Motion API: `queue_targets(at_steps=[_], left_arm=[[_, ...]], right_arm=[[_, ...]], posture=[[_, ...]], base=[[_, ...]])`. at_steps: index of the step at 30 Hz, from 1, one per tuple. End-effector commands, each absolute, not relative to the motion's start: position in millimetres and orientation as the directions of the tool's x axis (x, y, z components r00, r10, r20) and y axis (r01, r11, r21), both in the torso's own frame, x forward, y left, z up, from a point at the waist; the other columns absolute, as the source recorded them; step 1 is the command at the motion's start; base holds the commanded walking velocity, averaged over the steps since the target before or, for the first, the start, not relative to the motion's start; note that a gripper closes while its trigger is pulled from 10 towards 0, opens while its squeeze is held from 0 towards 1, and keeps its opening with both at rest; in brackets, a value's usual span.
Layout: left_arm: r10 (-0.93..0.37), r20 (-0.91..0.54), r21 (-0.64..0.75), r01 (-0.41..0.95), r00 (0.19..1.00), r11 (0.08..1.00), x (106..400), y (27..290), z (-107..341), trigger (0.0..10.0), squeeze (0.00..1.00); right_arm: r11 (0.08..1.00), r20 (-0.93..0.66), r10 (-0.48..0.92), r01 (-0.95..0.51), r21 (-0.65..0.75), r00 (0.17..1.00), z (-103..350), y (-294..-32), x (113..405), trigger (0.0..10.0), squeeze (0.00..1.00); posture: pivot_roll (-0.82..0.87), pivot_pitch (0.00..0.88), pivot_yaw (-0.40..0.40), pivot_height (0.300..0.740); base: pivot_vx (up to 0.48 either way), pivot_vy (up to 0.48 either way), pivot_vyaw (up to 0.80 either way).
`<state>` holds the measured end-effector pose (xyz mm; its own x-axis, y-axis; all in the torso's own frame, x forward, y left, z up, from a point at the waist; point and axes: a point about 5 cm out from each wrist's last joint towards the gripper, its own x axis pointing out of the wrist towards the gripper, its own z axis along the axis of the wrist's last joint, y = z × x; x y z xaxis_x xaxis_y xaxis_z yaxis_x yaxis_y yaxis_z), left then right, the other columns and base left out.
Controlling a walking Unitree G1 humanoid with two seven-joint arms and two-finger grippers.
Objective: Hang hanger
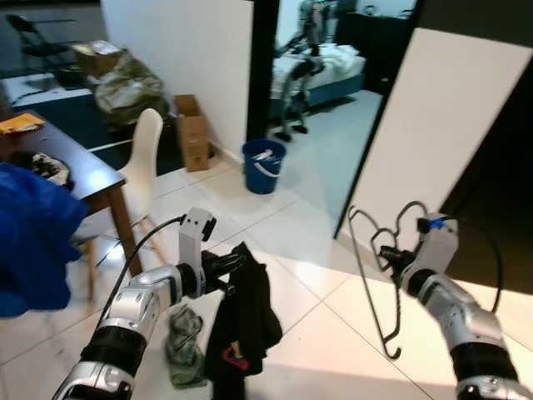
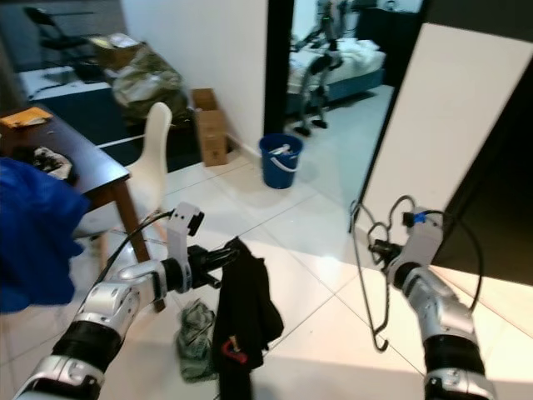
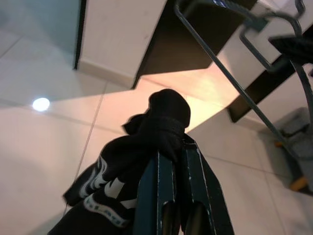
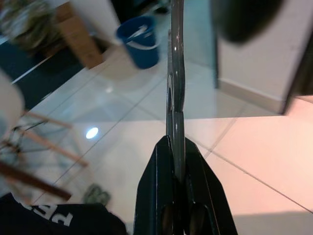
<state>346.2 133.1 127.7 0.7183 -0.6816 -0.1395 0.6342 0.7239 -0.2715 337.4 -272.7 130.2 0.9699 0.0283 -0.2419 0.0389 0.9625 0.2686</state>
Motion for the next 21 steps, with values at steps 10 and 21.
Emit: queue_targets(at_steps=[10,21], left_arm=[[-0.693,-0.063,-0.304,0.647,0.718,0.699,360.2,122.3,140.0,10.0,0.0],[-0.731,-0.291,-0.176,0.716,0.618,0.675,345.4,134.7,107.7,10.0,0.0]], right_arm=[[0.959,-0.218,0.05,0.014,0.284,0.975,133.0,-281.4,332.7,10.0,0.0],[0.92,-0.186,0.226,-0.148,0.362,0.956,137.9,-255.6,336.5,10.0,0.0]], posture=[[-0.09,0.0,-0.014,0.74],[-0.06,0.0,-0.018,0.74]], base=[[0.0,0.0,-0.8],[0.0,0.0,-0.8]])
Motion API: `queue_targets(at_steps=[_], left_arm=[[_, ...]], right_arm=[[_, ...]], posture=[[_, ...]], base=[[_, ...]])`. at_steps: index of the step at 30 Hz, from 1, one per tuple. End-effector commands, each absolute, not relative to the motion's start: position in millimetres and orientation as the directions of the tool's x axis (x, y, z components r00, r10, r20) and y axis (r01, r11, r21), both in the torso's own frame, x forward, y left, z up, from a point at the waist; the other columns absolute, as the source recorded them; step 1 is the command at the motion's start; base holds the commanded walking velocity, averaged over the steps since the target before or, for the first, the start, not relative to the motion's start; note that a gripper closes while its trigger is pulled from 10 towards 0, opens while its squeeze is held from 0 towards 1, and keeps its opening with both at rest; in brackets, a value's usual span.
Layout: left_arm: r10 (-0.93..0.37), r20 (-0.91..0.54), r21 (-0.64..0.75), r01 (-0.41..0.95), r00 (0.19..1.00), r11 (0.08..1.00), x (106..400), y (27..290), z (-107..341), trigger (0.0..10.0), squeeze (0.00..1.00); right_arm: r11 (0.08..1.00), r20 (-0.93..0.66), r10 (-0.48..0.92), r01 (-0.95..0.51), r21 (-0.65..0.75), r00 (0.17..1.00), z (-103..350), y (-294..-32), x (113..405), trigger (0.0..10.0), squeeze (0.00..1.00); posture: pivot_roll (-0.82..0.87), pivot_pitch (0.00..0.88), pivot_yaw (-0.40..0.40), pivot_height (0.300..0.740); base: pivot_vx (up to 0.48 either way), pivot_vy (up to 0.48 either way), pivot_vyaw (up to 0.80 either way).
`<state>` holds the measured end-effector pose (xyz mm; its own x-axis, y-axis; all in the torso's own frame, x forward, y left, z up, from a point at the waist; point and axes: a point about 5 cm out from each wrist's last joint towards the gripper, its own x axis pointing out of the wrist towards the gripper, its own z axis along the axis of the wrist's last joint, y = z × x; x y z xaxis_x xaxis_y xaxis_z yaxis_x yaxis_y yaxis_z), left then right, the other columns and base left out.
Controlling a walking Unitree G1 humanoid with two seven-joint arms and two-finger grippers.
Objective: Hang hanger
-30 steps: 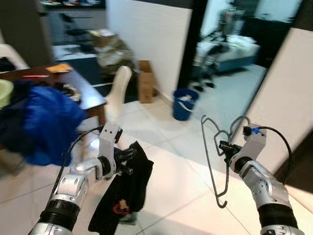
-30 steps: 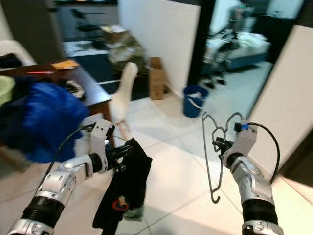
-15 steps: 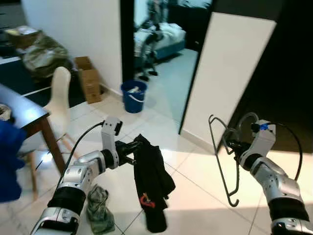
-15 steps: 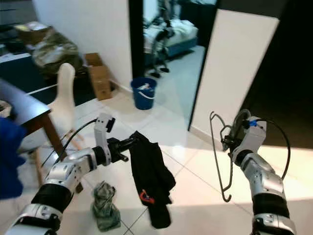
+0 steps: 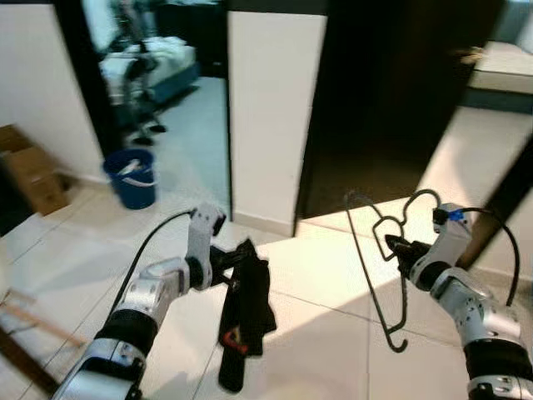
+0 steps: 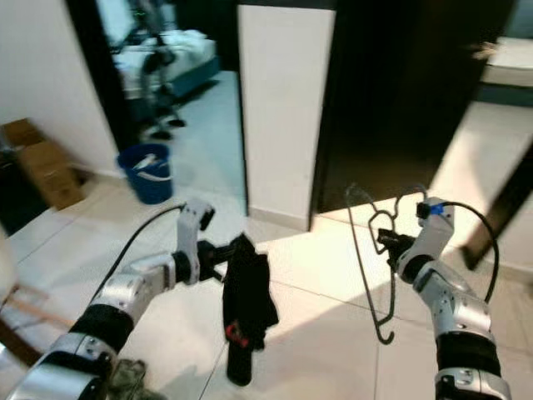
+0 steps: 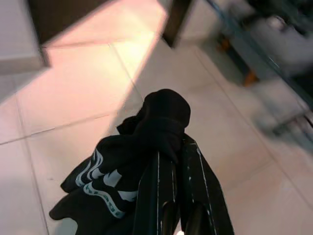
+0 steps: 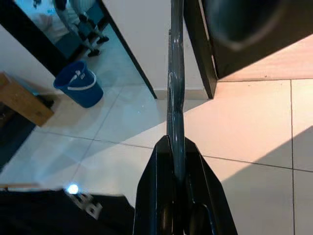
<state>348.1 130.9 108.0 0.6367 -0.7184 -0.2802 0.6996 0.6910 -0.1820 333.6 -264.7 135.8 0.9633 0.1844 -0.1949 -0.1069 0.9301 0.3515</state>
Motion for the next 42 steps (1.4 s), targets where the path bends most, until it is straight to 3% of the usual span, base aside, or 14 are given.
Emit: queue_targets(at_steps=[1,6,15,18,21,22,23,24,27,30,31,34,39,42], left_arm=[[-0.738,-0.294,-0.184,0.721,0.608,0.667,344.0,135.4,106.9,10.0,0.0],[-0.752,-0.248,-0.22,0.72,0.611,0.658,341.0,135.3,109.3,10.0,0.0],[-0.748,-0.225,-0.177,0.728,0.625,0.662,340.4,126.7,109.9,10.0,0.0],[-0.615,-0.199,-0.01,0.626,0.763,0.78,337.8,140.4,115.0,10.0,0.0],[-0.579,-0.188,0.043,0.595,0.794,0.802,335.4,145.0,117.8,10.0,0.0],[-0.493,-0.195,0.153,0.523,0.848,0.839,329.4,156.1,120.6,10.0,0.0],[-0.295,-0.185,0.35,0.343,0.938,0.872,310.1,178.9,126.0,10.0,0.0],[-0.246,-0.174,0.393,0.297,0.953,0.87,304.9,184.0,127.9,10.0,0.0],[-0.203,-0.157,0.44,0.252,0.967,0.862,292.7,186.5,128.5,10.0,0.0],[-0.11,-0.109,0.584,0.153,0.988,0.797,245.5,177.2,124.6,10.0,0.0],[-0.11,-0.109,0.584,0.153,0.988,0.797,245.5,177.2,124.6,10.0,0.0],[-0.08,-0.079,0.683,0.112,0.994,0.721,222.2,168.8,116.3,10.0,0.0],[-0.102,-0.038,0.7,0.1,0.994,0.707,213.1,157.2,120.0,10.0,0.0],[-0.126,-0.038,0.699,0.117,0.991,0.706,212.6,153.5,120.9,10.0,0.0]], right_arm=[[0.917,-0.192,0.242,-0.159,0.366,0.951,135.8,-252.1,337.1,10.0,0.0],[0.926,-0.253,0.289,-0.203,0.32,0.923,122.3,-232.9,339.5,10.0,0.0],[0.927,-0.299,0.291,-0.19,0.325,0.909,108.7,-236.3,328.6,10.0,0.0],[0.947,-0.301,0.291,-0.229,0.224,0.908,107.5,-235.1,315.1,10.0,0.0],[0.951,-0.297,0.295,-0.249,0.184,0.908,108.7,-233.2,311.5,10.0,0.0],[0.949,-0.292,0.316,-0.301,0.096,0.903,113.2,-227.6,302.6,10.0,0.0],[0.914,-0.294,0.347,-0.392,-0.108,0.89,119.3,-214.4,280.2,10.0,0.0],[0.898,-0.294,0.357,-0.413,-0.152,0.886,120.5,-210.5,274.5,10.0,0.0],[0.875,-0.299,0.368,-0.437,-0.207,0.88,121.1,-205.6,265.3,10.0,0.0],[0.726,-0.333,0.368,-0.492,-0.48,0.868,119.9,-186.3,236.2,10.0,0.0],[0.726,-0.333,0.368,-0.492,-0.48,0.868,119.9,-186.3,236.2,10.0,0.0],[0.532,-0.318,0.337,-0.458,-0.712,0.886,115.3,-173.4,218.0,10.0,0.0],[0.405,-0.295,0.344,-0.424,-0.81,0.891,119.9,-163.9,202.4,10.0,0.0],[0.411,-0.259,0.355,-0.399,-0.819,0.898,122.9,-162.4,200.4,10.0,0.0]], posture=[[-0.06,0.0,-0.018,0.74],[-0.04,0.0,-0.03,0.74],[-0.04,0.0,-0.039,0.74],[-0.05,0.0,-0.024,0.74],[-0.05,0.0,-0.022,0.74],[-0.05,0.0,-0.017,0.74],[-0.05,0.0,-0.018,0.74],[-0.05,0.0,-0.018,0.74],[-0.05,0.0,-0.022,0.74],[-0.03,0.0,-0.036,0.74],[-0.03,0.0,-0.036,0.74],[-0.03,0.0,-0.044,0.74],[-0.02,0.0,-0.05,0.74],[-0.02,0.0,-0.053,0.74]], base=[[0.0,0.0,-0.8],[0.0,0.0,-0.8],[0.0,0.0,-0.8],[0.0,0.0,-0.8],[0.0,0.0,-0.8],[0.0,0.0,-0.8],[0.0,0.0,-0.8],[0.0,0.0,-0.77],[0.0,0.0,-0.77],[0.0,0.0,0.0],[0.0,0.0,0.0],[0.0,0.0,0.0],[0.0,0.0,0.0],[0.0,0.0,0.0]])
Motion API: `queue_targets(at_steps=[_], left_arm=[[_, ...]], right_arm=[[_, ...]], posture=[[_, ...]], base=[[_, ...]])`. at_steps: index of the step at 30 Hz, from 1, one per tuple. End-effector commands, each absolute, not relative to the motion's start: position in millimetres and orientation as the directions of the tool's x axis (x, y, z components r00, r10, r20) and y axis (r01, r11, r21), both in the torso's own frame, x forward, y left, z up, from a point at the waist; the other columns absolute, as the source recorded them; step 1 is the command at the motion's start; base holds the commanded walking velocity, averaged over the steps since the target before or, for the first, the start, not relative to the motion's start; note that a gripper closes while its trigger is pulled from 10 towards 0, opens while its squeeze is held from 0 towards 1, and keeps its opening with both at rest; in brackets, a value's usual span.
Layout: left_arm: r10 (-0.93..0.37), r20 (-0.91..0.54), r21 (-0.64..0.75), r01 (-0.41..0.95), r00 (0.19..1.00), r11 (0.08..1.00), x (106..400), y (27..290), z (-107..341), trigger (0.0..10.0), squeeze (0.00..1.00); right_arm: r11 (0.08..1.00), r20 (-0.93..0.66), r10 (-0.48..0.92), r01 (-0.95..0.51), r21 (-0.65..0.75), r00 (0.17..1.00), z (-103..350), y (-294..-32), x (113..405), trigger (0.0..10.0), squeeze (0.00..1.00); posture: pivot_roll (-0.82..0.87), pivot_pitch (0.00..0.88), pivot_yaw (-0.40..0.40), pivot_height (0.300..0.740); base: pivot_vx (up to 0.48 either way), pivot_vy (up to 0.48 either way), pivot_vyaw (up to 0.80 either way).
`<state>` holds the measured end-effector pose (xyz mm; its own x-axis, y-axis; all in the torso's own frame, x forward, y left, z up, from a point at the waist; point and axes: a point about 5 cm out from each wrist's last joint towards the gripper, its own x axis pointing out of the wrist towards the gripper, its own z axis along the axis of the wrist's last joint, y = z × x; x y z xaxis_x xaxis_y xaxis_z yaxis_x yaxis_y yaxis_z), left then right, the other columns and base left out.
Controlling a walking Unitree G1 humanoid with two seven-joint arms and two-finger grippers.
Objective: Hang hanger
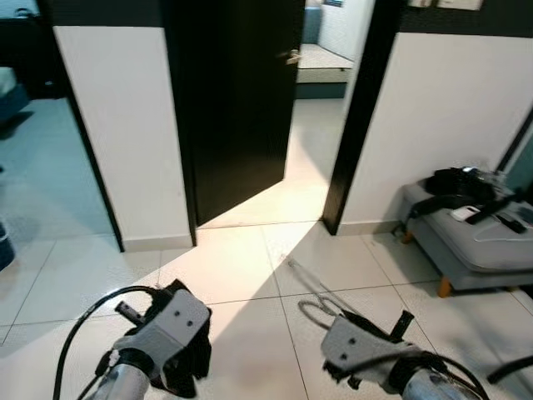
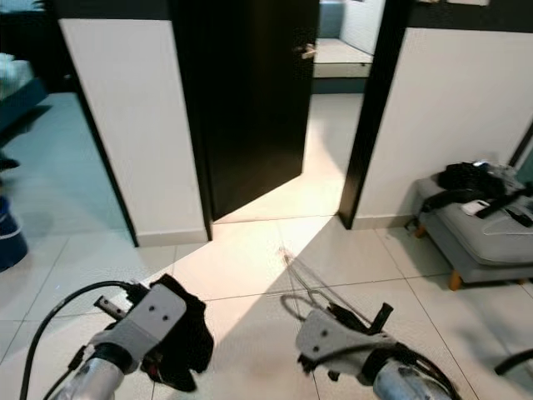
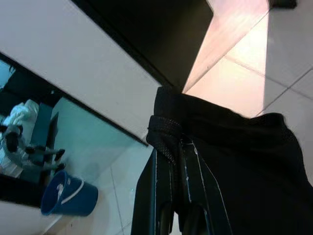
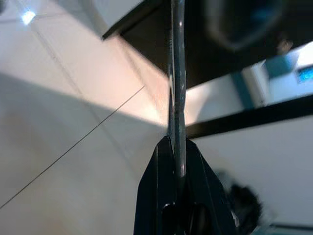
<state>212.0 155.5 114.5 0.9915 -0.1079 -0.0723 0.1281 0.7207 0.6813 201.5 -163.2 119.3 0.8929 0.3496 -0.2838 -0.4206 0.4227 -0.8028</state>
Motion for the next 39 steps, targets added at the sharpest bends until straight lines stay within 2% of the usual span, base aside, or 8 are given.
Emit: queue_targets(at_steps=[1,2,3,4,10,16,23,39], left_arm=[[-0.151,-0.039,0.712,0.133,0.988,0.69,214.5,149.5,122.2,10.0,0.0],[-0.189,-0.028,0.737,0.148,0.982,0.66,216.1,144.4,123.8,10.0,0.0],[-0.189,-0.028,0.737,0.148,0.982,0.66,216.1,144.4,123.8,10.0,0.0],[-0.235,-0.024,0.752,0.173,0.972,0.636,218.3,138.7,125.5,10.0,0.0],[-0.33,-0.031,0.775,0.231,0.943,0.588,216.5,124.0,130.0,10.0,0.0],[-0.341,-0.063,0.797,0.253,0.938,0.549,216.1,120.5,127.7,10.0,0.0],[-0.339,-0.075,0.743,0.28,0.938,0.609,219.1,123.0,127.6,10.0,0.0],[-0.338,-0.084,0.746,0.284,0.937,0.602,225.5,128.2,127.1,10.0,0.0]], right_arm=[[0.379,-0.217,0.381,-0.366,-0.85,0.899,126.8,-159.3,199.8,10.0,0.0],[0.438,-0.188,0.36,-0.343,-0.831,0.914,127.1,-159.7,199.0,10.0,0.0],[0.438,-0.188,0.36,-0.343,-0.831,0.914,127.1,-159.7,199.0,10.0,0.0],[0.505,-0.195,0.358,-0.365,-0.782,0.913,125.1,-159.5,198.3,10.0,0.0],[0.601,-0.253,0.355,-0.427,-0.676,0.9,120.1,-159.5,195.2,10.0,0.0],[0.593,-0.252,0.336,-0.412,-0.692,0.907,120.2,-158.2,195.0,10.0,0.0],[0.588,-0.241,0.328,-0.397,-0.705,0.914,121.7,-157.3,197.3,10.0,0.0],[0.595,-0.245,0.327,-0.4,-0.697,0.913,120.1,-151.9,203.6,10.0,0.0]], posture=[[-0.02,0.0,-0.052,0.74],[-0.02,0.0,-0.048,0.74],[-0.02,0.0,-0.048,0.74],[-0.02,0.0,-0.045,0.74],[-0.03,0.0,-0.043,0.74],[-0.03,0.0,-0.037,0.74],[-0.02,0.026,-0.037,0.74],[0.03,0.018,-0.019,0.74]], base=[[0.0,0.0,0.0],[0.0,0.0,0.0],[0.0,0.0,0.0],[0.0,0.0,0.0],[0.0,0.0,0.0],[0.0,0.0,0.0],[0.0,0.0,0.0],[0.0,0.0,0.0]])
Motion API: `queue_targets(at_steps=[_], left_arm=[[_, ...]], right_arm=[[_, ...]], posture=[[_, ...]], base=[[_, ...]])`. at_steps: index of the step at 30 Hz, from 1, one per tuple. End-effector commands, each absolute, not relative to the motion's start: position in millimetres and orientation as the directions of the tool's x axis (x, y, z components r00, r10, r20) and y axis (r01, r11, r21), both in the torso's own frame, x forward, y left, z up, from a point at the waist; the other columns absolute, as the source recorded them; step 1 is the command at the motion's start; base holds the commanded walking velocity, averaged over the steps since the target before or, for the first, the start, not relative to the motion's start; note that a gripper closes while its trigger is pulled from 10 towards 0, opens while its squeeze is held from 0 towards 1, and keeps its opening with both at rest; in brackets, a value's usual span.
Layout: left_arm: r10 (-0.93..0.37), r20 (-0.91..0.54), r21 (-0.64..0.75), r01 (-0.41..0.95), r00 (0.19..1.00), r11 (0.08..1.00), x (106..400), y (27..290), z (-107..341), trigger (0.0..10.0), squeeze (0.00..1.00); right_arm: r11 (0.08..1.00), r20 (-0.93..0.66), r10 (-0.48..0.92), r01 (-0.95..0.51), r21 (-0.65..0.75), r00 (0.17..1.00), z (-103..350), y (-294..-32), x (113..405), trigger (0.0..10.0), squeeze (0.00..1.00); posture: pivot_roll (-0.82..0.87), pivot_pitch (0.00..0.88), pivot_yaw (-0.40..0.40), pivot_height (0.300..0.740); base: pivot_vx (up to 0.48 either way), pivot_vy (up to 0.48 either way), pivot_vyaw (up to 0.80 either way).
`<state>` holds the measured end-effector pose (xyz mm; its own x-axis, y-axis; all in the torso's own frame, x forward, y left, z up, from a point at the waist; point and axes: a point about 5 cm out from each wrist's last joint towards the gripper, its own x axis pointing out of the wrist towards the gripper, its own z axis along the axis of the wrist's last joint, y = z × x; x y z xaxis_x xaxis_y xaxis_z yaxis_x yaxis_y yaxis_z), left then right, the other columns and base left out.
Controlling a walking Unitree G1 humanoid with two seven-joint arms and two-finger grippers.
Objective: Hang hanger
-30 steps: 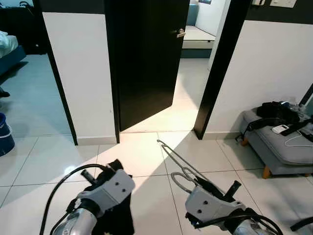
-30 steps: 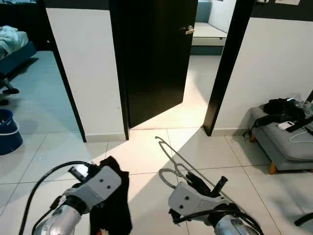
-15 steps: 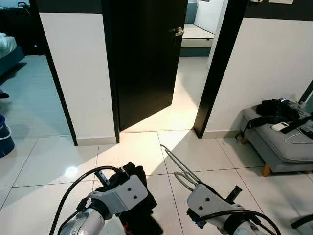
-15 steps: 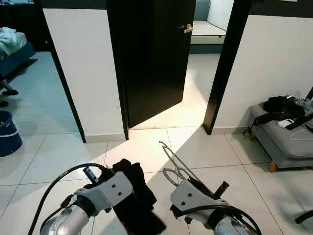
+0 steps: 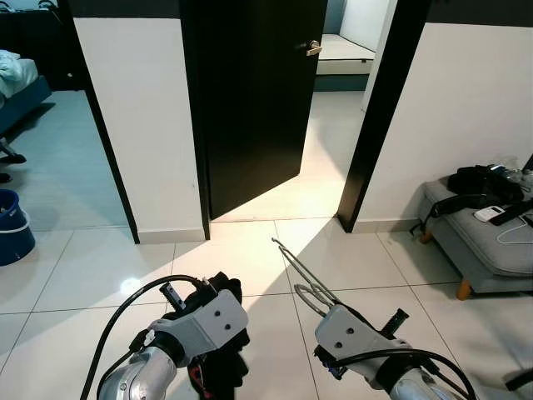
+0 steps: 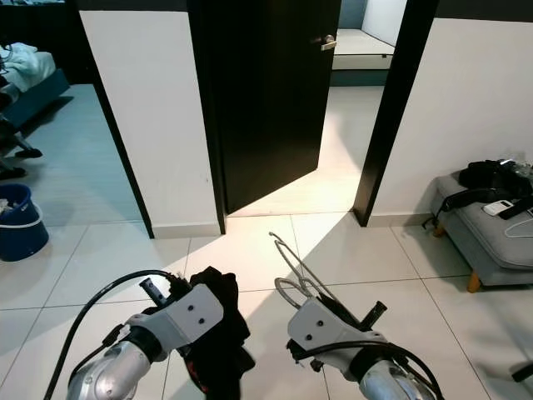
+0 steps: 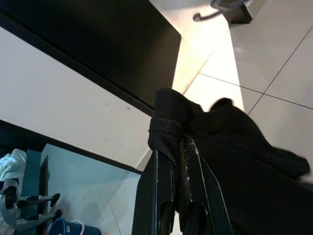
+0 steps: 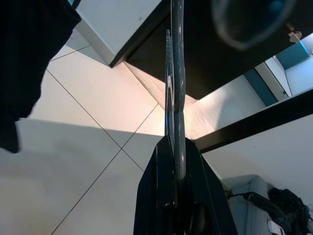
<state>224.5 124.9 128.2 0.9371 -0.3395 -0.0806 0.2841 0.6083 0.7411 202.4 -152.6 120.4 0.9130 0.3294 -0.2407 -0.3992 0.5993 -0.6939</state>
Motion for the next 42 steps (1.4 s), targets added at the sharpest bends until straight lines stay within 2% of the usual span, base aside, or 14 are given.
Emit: queue_targets(at_steps=[1,9,19,31,42], left_arm=[[-0.338,-0.084,0.746,0.284,0.937,0.602,225.5,128.2,127.1,10.0,0.0],[-0.337,-0.084,0.744,0.284,0.938,0.605,226.8,130.7,128.0,10.0,0.0],[-0.338,-0.088,0.743,0.288,0.937,0.604,228.2,133.9,127.7,10.0,0.0],[-0.345,-0.088,0.732,0.296,0.934,0.614,234.8,128.6,121.3,10.0,0.0],[-0.356,-0.098,0.73,0.31,0.929,0.609,241.5,126.7,116.1,10.0,0.0]], right_arm=[[0.595,-0.245,0.327,-0.4,-0.697,0.913,120.1,-151.9,203.6,10.0,0.0],[0.595,-0.245,0.328,-0.4,-0.697,0.913,120.3,-149.7,205.3,10.0,0.0],[0.6,-0.24,0.323,-0.395,-0.696,0.915,119.8,-146.7,205.9,10.0,0.0],[0.598,-0.254,0.308,-0.394,-0.698,0.917,114.0,-152.6,214.9,10.0,0.0],[0.605,-0.254,0.301,-0.39,-0.695,0.919,109.4,-151.9,219.1,10.0,0.0]], posture=[[0.03,0.018,-0.019,0.74],[0.06,0.016,-0.025,0.74],[0.04,0.004,0.006,0.74],[0.05,0.0,-0.037,0.74],[0.01,0.0,-0.014,0.74]], base=[[0.0,0.0,0.0],[0.0,0.0,0.0],[0.0,0.0,0.0],[0.0,0.0,0.0],[0.0,0.0,0.0]])
